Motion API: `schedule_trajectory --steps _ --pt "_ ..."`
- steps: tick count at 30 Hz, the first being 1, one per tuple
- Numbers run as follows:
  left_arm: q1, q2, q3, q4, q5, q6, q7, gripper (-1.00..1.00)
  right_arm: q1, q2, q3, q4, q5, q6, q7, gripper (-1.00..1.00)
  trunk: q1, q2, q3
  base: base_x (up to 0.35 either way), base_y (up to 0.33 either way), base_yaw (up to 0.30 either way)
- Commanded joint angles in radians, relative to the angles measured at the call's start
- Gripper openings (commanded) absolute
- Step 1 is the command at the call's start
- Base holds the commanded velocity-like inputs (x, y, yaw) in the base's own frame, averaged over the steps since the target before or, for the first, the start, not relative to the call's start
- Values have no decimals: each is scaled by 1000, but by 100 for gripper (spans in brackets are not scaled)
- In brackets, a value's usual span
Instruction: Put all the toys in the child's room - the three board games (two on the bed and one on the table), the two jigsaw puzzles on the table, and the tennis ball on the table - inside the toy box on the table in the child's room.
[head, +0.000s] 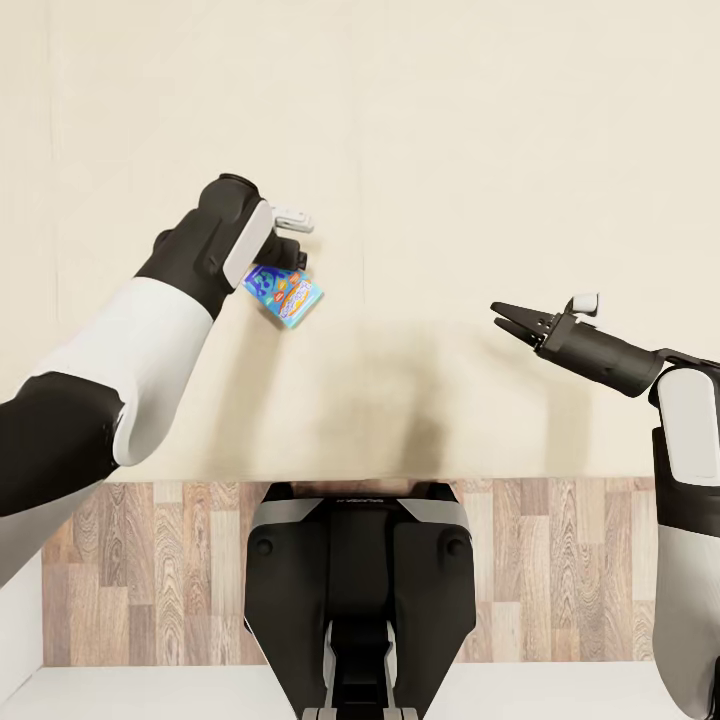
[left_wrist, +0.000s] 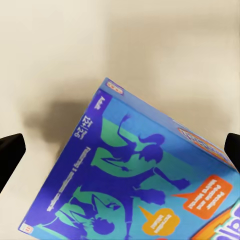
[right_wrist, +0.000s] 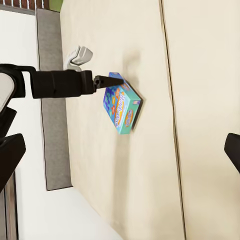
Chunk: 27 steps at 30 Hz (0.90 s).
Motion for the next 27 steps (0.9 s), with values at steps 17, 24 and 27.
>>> schedule_trajectory --steps 17,24,27 --pt "2 1 -4 1 13 11 -16 100 -1 0 0 -1 6 4 7 100 1 -2 -1 0 0 0" --pt "3 1 -5 23 11 12 -52 100 -1 0 0 -4 6 5 7 100 1 -2 -1 0 0 0" --pt "3 1 -5 34 10 12 -56 100 -1 0 0 -4 6 5 7 100 1 -2 -1 0 0 0"
